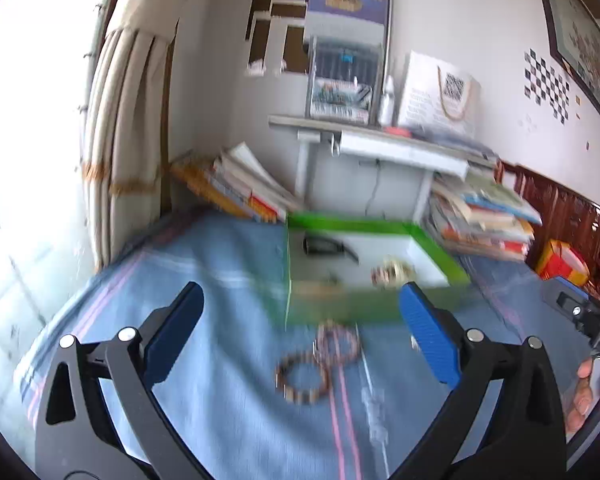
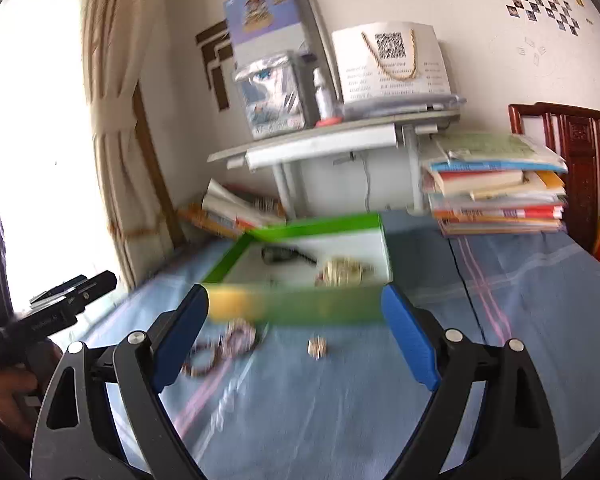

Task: Organize jewelry
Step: 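Open both tools over the green box to drop the watches, then withdraw both tools from the box back over the jewelry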

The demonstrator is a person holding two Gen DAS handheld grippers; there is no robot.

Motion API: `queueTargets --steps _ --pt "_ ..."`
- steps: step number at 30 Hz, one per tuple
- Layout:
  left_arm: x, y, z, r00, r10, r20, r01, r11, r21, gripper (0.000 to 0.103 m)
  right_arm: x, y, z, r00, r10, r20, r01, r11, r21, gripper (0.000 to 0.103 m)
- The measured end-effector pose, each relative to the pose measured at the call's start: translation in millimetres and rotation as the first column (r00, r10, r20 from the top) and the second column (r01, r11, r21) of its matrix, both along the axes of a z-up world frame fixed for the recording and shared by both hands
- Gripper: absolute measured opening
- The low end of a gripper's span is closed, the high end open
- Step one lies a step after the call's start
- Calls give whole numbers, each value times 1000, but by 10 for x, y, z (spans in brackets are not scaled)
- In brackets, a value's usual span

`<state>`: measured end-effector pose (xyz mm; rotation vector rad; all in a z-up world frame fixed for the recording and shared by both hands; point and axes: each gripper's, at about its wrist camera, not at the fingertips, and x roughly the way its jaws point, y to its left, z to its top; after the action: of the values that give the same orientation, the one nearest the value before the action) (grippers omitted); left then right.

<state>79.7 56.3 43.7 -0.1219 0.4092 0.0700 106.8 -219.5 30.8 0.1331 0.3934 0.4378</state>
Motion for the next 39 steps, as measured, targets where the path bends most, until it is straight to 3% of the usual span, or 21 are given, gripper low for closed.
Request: queueTargets --steps 5,10,22,33,39 --pt "-442 -164 -327 999 -24 -49 25 999 21 97 -360 111 -346 999 15 -51 -17 999 -39 87" --pt "-605 -288 -611 993 -54 -103 58 998 35 97 -593 103 -484 998 7 -61 -10 998 -58 87" --pt "-656 -383 -580 991 -73 -112 80 995 60 97 -704 19 -487 998 -6 -55 3 999 -46 86" --pt "-222 -383 -685 980 -88 -177 104 991 86 96 -468 9 -572 996 -9 -87 4 998 -59 86" --pt "257 -367 -890 957 -98 -274 127 988 89 84 -57 73 -671 988 -16 -156 -1 994 -112 86"
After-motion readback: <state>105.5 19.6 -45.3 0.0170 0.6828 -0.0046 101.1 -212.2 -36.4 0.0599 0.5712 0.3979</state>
